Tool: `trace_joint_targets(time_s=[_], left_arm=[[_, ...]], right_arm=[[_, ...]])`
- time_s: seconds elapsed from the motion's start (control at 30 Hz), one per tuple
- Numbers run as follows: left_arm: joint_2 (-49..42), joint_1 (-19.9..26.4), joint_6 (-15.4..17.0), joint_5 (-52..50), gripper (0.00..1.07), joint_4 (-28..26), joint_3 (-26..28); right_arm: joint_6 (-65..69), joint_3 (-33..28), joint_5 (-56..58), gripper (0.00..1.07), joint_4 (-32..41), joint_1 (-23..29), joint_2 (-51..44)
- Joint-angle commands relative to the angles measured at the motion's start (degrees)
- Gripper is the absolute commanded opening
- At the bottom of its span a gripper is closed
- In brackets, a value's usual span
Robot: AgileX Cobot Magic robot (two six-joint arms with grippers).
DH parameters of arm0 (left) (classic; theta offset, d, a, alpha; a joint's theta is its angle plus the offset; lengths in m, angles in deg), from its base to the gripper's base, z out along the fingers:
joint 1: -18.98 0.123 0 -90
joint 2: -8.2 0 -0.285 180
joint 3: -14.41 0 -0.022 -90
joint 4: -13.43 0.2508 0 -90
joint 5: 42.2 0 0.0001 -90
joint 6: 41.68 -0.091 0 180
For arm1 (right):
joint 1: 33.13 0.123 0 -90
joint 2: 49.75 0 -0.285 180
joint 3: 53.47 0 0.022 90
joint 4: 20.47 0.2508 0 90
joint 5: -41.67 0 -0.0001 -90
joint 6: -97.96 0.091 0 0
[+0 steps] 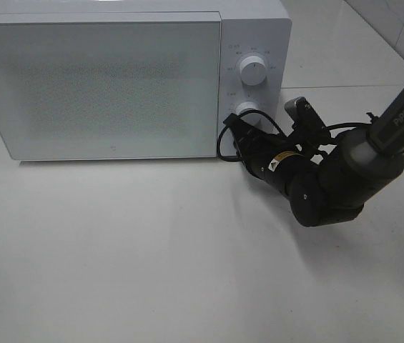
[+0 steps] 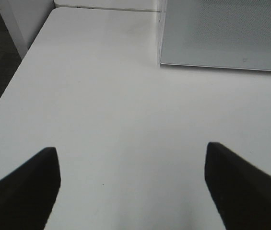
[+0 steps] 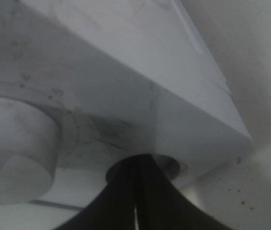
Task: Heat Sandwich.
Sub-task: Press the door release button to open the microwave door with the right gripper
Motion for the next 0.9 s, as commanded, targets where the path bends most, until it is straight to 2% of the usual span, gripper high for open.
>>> trace_joint_targets(time_s=[0.03, 0.23, 0.33, 0.9], left_arm=[[-0.3, 0.2, 0.1, -1.0, 0.78, -0.3, -0.1], [-0.3, 0.2, 0.1, -1.0, 0.78, -0.3, -0.1], [-0.3, 0.2, 0.1, -1.0, 0.78, -0.3, -0.1], [-0.3, 0.2, 0.1, -1.0, 0.78, -0.3, -0.1]], right_arm=[[0.0, 3.7, -10.0, 0.0, 4.9, -2.0, -0.6], [-0.3, 7.4, -9.9, 0.0, 2.6, -2.0, 1.3], [0.1, 9.5, -9.9, 0.0, -0.9, -2.0, 2.6], [0.1, 9.1, -10.0, 0.01, -1.5, -1.9, 2.5]])
